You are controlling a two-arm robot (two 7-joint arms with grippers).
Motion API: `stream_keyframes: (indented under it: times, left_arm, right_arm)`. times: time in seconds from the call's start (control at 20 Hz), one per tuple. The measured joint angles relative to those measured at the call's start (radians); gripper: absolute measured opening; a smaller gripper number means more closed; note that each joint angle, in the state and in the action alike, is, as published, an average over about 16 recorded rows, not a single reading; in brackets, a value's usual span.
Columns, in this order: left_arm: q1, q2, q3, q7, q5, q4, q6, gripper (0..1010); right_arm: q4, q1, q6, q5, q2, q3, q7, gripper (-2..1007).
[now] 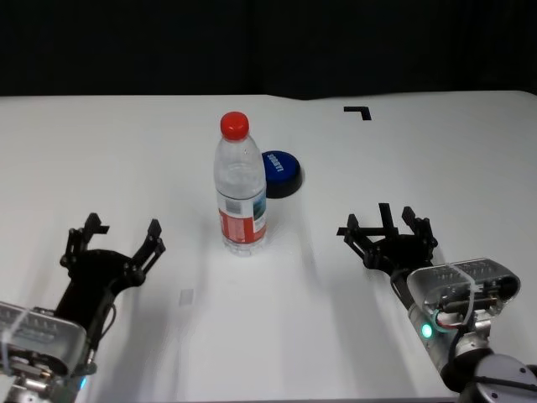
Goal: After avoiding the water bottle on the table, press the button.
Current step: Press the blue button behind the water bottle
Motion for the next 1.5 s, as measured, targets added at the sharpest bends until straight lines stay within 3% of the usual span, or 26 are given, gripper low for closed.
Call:
stream_keyframes:
  times: [0.85,1.5]
  left_arm:
    - [0.015,-0.021,-0.004,0.022,0.03,0.002,0.005,1003]
    - [-0.01,-0.023,-0.009,0.035,0.062,0.022,0.024,1003]
  right_arm:
    - [0.0,0.0,0.0,0.0,0.0,0.0,0.0,1003]
    - [0.0,0.0,0.0,0.0,0.0,0.0,0.0,1003]
